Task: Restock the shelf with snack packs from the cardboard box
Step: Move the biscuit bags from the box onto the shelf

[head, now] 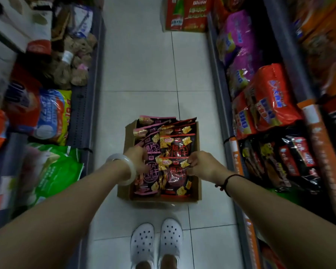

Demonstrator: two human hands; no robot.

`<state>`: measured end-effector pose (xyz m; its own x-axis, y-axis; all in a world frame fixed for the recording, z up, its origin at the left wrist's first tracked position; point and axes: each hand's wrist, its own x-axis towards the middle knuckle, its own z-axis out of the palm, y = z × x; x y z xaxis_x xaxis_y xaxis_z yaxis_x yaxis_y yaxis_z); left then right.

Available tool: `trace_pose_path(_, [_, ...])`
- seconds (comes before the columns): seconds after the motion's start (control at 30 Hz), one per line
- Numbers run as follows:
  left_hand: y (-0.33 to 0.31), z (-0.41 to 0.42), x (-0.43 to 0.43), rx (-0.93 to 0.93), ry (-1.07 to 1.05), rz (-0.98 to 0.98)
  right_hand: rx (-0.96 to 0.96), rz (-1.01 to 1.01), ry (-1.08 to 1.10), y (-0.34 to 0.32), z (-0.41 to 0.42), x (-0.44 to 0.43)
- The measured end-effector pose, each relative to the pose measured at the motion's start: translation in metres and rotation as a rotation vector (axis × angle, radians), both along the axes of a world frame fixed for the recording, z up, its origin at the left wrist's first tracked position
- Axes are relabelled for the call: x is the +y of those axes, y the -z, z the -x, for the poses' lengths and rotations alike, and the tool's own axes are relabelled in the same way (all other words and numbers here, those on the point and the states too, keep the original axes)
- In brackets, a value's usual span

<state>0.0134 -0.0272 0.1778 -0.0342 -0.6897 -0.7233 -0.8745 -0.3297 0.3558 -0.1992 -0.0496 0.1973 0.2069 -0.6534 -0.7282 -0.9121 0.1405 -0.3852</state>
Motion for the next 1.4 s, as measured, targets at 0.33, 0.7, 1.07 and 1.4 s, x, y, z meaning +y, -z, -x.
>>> trace_pose_path(0.33, [0.142, 0.002, -0.003, -0.003, 0.025, 0.057, 0.030, 0.074, -0.097, 0.136, 0.009, -0.001])
trace_pose_path(0.7, [0.241, -0.002, -0.022, 0.002, 0.025, 0.202, 0.001, 0.181, -0.099, 0.247, 0.006, -0.013])
trace_pose_path(1.07, [0.282, -0.013, -0.045, 0.055, -0.069, 0.358, -0.011, 0.280, -0.067, 0.296, 0.005, -0.037])
trace_pose_path(1.4, [0.284, -0.015, -0.052, -0.043, 0.042, 0.168, -0.043, 0.173, 0.062, 0.302, 0.006, -0.037])
